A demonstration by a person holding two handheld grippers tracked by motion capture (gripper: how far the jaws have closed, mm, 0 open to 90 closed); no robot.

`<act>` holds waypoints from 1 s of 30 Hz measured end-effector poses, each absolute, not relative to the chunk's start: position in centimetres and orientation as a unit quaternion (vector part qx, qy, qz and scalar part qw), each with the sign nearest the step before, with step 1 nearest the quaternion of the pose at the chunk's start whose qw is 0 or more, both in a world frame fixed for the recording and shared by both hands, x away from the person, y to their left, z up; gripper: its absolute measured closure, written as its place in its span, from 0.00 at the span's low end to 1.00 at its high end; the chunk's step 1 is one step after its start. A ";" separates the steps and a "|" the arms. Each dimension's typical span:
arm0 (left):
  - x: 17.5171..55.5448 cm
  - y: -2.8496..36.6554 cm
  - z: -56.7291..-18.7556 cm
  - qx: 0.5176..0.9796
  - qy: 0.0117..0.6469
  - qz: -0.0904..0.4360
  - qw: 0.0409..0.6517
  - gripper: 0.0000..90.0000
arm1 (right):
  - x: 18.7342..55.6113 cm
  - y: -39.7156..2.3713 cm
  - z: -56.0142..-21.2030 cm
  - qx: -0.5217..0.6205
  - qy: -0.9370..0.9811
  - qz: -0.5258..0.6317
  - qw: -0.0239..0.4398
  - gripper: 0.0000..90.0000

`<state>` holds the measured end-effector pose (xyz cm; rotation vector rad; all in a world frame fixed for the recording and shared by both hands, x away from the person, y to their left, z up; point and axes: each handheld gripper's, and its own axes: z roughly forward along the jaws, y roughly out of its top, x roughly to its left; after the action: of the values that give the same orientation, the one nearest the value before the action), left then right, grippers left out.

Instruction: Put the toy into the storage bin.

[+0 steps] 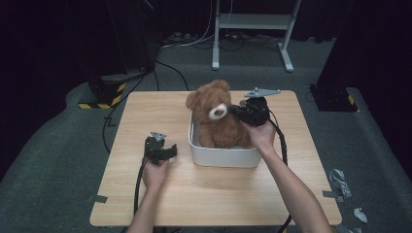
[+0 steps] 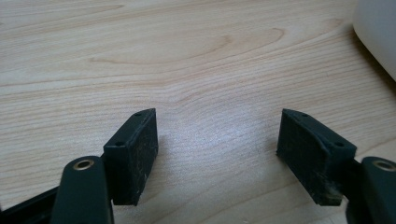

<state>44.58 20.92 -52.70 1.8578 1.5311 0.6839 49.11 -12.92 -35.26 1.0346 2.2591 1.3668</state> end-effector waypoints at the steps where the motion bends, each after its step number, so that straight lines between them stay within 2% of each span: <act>1: 44.6 20.9 -52.7 0.704 0.581 0.259 0.314 0.32 | 49.0 -12.9 -35.1 0.360 0.787 0.477 0.154 0.98; 10: 44.6 20.9 -52.7 0.704 0.581 0.259 0.314 0.32 | 48.8 -13.1 -36.2 0.362 0.790 0.473 0.148 0.94; 20: 44.6 20.9 -52.7 0.705 0.581 0.259 0.314 0.32 | 48.4 -14.1 -36.6 0.374 0.774 0.485 0.160 0.64; 30: 44.6 20.9 -52.7 0.705 0.581 0.259 0.314 0.32 | 47.6 -16.4 -36.3 0.391 0.752 0.501 0.174 0.53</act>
<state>44.59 20.93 -52.70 1.8572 1.5308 0.6829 47.62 -16.36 -36.30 1.1095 2.1315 1.4201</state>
